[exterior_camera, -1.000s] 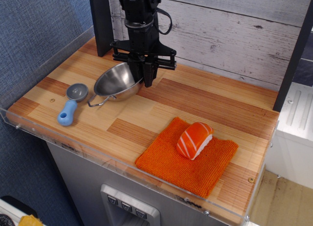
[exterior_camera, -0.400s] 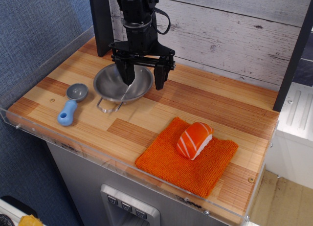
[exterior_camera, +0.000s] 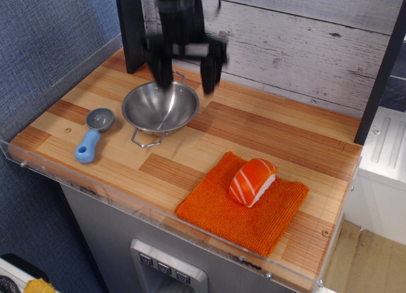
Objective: Put the bowl near the top of the spoon.
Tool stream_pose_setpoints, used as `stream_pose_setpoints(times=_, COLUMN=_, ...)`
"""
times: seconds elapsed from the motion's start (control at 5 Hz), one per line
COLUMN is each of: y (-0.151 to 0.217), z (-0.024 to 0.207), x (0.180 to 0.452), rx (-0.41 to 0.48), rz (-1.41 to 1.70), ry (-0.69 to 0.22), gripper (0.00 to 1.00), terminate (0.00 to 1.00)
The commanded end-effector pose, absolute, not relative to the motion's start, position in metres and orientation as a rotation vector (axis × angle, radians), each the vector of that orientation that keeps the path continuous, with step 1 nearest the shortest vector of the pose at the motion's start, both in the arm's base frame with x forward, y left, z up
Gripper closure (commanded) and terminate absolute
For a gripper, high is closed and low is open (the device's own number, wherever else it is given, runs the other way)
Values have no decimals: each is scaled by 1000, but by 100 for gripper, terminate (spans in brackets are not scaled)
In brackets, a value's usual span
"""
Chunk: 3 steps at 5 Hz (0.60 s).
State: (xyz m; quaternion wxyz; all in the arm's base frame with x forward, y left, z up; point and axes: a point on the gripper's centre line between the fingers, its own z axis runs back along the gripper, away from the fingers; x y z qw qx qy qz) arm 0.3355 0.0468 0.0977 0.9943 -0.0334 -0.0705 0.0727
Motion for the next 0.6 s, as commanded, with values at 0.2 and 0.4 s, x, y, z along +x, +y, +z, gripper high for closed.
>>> stream_pose_setpoints(times=0.2, y=60, z=189, x=328, rx=-57, rz=135, ry=-204, gripper=0, terminate=0)
stream_pose_setpoints(times=0.4, y=60, z=189, x=328, rx=-57, rz=135, ry=-204, gripper=0, terminate=100)
